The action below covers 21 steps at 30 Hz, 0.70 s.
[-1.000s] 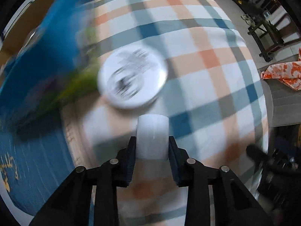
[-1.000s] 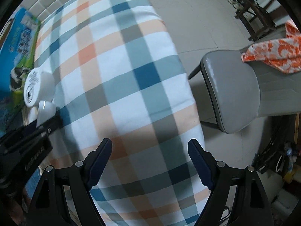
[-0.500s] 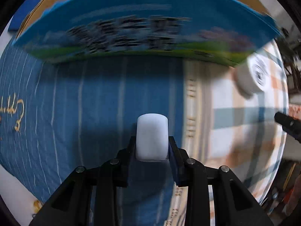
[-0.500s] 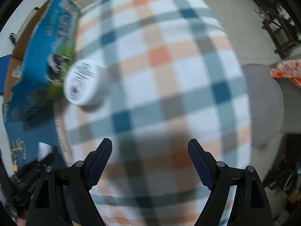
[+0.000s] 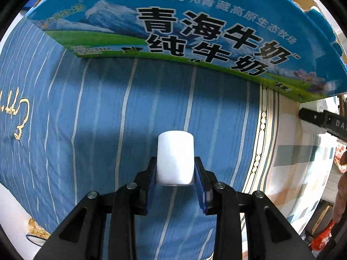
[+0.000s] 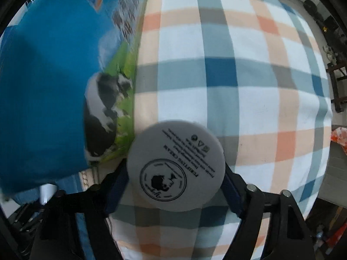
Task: Organize rigid objects
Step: 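Carry the white cylinder and cream jar into the cardboard box with both tools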
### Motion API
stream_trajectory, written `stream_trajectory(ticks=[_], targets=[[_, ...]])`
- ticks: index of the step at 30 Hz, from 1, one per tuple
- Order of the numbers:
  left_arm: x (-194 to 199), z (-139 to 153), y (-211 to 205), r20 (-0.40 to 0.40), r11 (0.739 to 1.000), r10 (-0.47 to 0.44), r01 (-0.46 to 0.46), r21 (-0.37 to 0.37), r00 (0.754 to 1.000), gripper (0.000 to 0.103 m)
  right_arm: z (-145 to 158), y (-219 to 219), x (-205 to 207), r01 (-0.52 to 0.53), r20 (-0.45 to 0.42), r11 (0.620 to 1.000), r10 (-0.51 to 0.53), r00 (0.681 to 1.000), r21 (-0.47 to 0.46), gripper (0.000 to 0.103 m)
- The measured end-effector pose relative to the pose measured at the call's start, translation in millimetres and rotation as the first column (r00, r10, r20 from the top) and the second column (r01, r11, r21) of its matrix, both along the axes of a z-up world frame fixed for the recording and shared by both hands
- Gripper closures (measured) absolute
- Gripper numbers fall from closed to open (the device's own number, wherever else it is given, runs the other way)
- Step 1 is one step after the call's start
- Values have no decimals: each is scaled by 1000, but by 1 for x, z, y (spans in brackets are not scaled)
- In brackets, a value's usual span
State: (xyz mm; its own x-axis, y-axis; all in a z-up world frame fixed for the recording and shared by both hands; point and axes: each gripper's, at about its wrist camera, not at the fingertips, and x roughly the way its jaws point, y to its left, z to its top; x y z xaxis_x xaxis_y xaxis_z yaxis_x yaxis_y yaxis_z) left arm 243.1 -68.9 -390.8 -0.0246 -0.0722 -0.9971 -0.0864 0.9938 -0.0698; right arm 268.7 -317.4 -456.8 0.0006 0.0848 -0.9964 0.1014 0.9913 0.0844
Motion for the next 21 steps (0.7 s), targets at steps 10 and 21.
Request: stream_trajectory(ticks=[10,21], targets=[[-42,-1,8,-16,997,-78,78,3,997,74,3,40,-86,-68,-183,997,76,980,46,32],[-66,-25,-3,-53,993,-117,117,2,992,74,6,38,-100,90,-189,993,-74,979,79,28]])
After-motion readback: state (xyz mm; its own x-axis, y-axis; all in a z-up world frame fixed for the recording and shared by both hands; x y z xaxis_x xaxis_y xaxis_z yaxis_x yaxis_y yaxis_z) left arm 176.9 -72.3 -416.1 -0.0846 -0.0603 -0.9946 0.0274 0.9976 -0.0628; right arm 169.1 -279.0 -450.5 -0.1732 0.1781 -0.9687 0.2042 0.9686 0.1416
